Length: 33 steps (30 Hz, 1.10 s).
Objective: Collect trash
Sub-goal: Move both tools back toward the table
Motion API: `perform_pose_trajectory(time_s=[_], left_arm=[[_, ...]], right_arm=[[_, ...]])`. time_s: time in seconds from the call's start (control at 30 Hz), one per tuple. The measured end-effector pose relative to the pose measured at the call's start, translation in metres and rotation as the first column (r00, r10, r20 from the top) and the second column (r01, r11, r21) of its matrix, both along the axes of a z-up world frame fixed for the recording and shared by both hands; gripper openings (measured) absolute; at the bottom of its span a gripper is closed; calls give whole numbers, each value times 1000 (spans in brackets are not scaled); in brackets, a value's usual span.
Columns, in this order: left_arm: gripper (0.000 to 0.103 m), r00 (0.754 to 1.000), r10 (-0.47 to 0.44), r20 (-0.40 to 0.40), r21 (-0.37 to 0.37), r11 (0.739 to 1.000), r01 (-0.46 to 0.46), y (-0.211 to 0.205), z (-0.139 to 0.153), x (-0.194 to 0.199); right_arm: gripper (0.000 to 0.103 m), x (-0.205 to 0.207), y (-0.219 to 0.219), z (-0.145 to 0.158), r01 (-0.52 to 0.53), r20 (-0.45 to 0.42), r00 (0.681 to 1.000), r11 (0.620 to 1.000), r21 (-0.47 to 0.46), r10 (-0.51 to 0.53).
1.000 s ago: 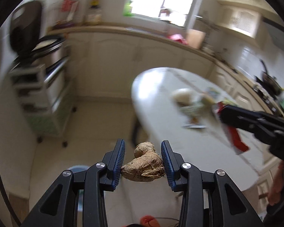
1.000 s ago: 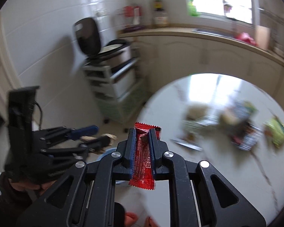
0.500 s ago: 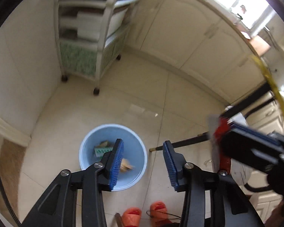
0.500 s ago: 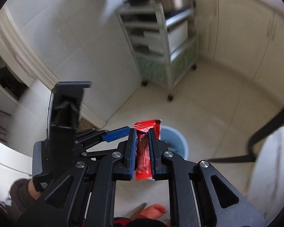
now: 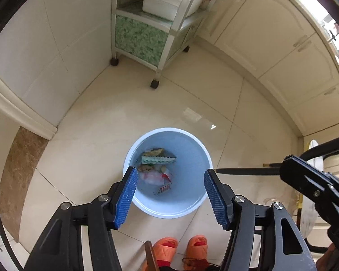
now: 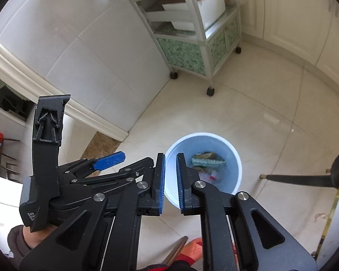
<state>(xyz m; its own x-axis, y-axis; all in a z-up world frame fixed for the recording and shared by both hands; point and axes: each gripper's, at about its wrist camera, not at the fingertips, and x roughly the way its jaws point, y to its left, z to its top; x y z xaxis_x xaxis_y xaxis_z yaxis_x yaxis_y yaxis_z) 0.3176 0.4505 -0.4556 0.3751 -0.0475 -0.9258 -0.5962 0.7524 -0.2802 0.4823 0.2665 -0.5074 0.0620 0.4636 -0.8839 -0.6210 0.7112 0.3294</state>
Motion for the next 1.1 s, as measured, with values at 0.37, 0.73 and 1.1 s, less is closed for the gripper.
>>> perform_pose_trajectory(time_s=[0.37, 0.73, 1.1], left_arm=[[61, 958, -96, 269, 192, 980, 44, -67, 138, -58], [100, 750, -399, 527, 447, 881, 154, -227, 289, -113], [102, 602, -579, 549, 597, 776, 202, -351, 329, -171]], right_arm=[[74, -57, -59, 132, 130, 327, 934, 990, 52, -140], [103, -141, -226, 281, 377, 573, 700, 902, 210, -427], [103, -205, -383, 332, 601, 630, 452, 738, 308, -632]])
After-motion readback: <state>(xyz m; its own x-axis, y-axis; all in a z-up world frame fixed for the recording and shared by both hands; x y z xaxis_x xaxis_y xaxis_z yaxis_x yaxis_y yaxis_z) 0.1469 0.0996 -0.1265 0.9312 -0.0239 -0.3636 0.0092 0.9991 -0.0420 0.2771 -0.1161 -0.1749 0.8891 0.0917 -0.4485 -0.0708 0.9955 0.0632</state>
